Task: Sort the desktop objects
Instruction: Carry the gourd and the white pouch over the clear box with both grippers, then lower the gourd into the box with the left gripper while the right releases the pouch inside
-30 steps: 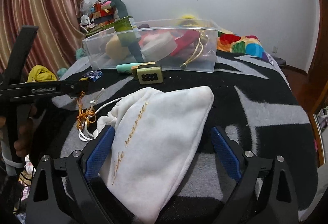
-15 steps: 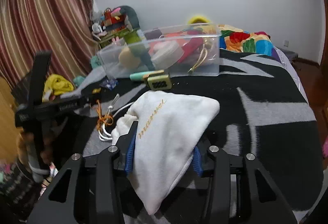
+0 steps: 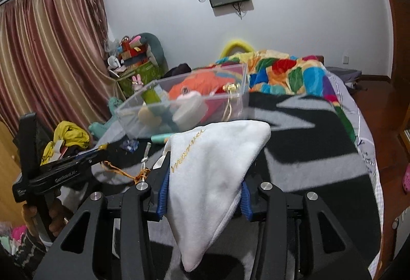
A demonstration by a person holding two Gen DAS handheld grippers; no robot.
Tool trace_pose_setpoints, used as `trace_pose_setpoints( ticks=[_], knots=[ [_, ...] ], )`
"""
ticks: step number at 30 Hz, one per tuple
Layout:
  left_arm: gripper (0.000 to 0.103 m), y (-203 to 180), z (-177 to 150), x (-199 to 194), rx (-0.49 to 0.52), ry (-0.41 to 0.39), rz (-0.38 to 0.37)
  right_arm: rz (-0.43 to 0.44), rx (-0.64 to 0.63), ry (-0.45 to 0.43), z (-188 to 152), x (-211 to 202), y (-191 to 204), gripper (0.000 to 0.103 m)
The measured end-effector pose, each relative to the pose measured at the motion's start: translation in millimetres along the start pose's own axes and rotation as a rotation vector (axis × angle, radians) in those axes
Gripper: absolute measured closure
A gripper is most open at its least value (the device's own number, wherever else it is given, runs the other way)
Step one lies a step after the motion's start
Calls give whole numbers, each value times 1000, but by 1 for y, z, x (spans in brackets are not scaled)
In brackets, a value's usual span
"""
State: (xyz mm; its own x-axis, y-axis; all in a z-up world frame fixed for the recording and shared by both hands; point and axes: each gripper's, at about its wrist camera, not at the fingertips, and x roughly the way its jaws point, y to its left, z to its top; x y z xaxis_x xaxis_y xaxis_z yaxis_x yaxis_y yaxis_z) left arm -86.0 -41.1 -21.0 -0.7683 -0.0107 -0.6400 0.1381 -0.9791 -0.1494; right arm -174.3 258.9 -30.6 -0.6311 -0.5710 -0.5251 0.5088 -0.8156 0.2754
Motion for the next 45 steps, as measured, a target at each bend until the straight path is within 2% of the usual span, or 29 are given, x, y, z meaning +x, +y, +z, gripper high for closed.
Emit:
trace_pose_setpoints(
  ticks=[5, 10, 27, 32, 36, 39, 41, 45],
  knots=[
    [84, -4, 14, -11, 6, -33, -35, 2, -16, -49, 23, -8, 1, 63],
    [84, -10, 27, -15, 29, -60, -37, 13, -35, -92, 44, -10, 6, 63],
    [84, -24, 77, -16, 80, -149, -64, 20, -69, -164, 84, 12, 20, 63],
    [84, -22, 92, -8, 83, -155, -67, 21, -70, -174, 97, 23, 23, 63],
    [84, -17, 102, 3, 87, -165, -22, 27, -49, -179, 106, 36, 19, 63],
    [84, -10, 107, 18, 70, -145, -4, 20, -43, -178, 109, 45, 17, 64],
    [84, -5, 108, 28, 58, -129, 3, 8, -56, -172, 111, 53, 18, 70],
    [84, -1, 108, 45, 47, -105, 18, -10, -89, -127, 109, 73, 21, 70]
  ],
)
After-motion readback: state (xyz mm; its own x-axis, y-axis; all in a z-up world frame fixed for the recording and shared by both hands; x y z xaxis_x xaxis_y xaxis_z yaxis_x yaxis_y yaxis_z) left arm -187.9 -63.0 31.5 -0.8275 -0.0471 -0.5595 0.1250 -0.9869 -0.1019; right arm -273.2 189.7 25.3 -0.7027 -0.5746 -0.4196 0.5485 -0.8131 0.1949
